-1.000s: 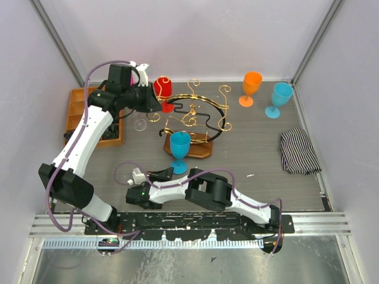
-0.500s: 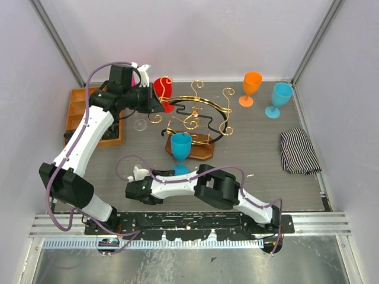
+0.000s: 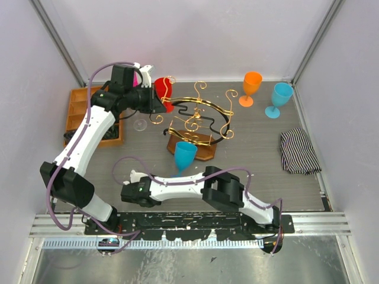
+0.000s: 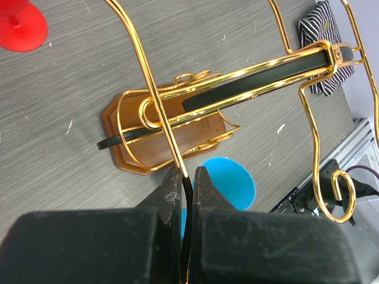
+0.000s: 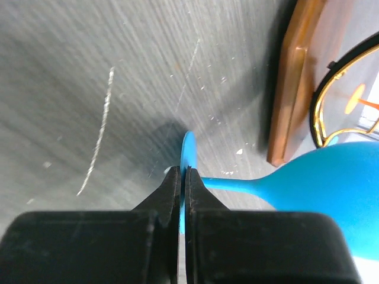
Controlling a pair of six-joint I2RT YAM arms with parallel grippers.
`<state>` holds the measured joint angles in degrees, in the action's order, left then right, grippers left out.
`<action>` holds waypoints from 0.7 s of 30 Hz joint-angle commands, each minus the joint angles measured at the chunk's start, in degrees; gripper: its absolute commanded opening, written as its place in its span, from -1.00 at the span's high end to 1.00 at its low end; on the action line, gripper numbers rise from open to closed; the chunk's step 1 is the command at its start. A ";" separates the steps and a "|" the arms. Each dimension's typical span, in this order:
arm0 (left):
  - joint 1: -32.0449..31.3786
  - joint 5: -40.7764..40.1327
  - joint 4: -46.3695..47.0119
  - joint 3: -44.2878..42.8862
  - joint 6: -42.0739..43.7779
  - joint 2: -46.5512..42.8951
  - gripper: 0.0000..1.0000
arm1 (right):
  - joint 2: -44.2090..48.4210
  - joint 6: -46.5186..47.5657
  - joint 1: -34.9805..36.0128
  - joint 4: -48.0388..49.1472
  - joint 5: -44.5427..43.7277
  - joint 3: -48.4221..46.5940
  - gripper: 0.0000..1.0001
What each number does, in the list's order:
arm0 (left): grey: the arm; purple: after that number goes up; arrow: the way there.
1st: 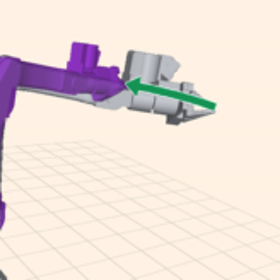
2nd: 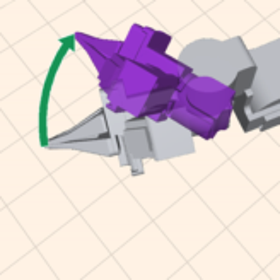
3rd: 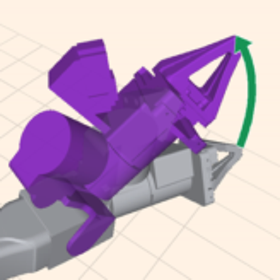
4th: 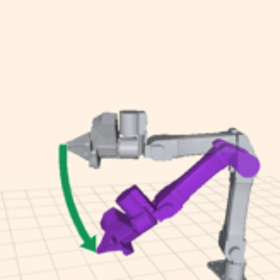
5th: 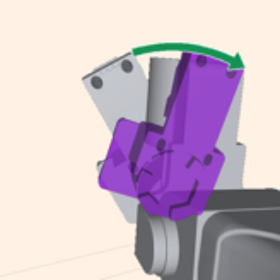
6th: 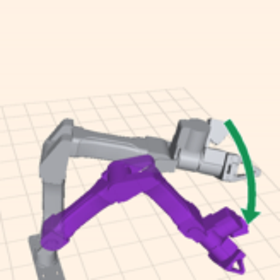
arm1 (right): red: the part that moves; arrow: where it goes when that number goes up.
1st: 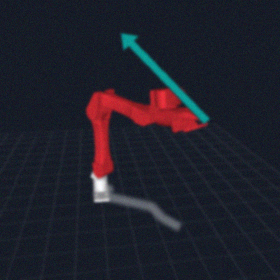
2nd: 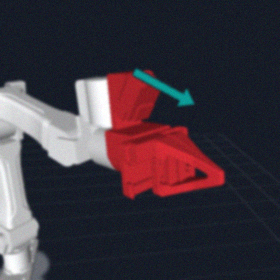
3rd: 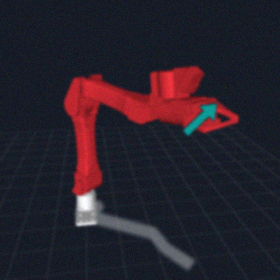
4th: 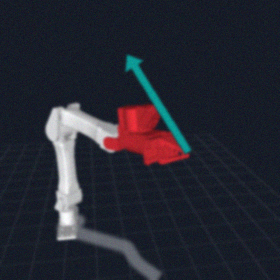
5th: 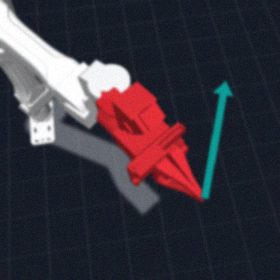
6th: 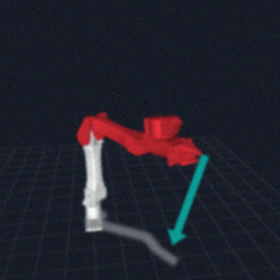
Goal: Take the wine glass off the wine glass rack
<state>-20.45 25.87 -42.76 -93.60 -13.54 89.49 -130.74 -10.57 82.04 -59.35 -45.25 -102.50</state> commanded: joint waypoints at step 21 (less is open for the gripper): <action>-3.55 -2.59 4.35 0.81 -2.58 2.85 1.00 | -7.64 -2.84 0.83 10.08 0.26 3.24 0.99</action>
<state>-23.66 24.58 -39.48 -93.43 -14.63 91.24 -131.81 -9.96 83.57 -56.75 -45.91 -102.87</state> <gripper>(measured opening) 0.048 0.036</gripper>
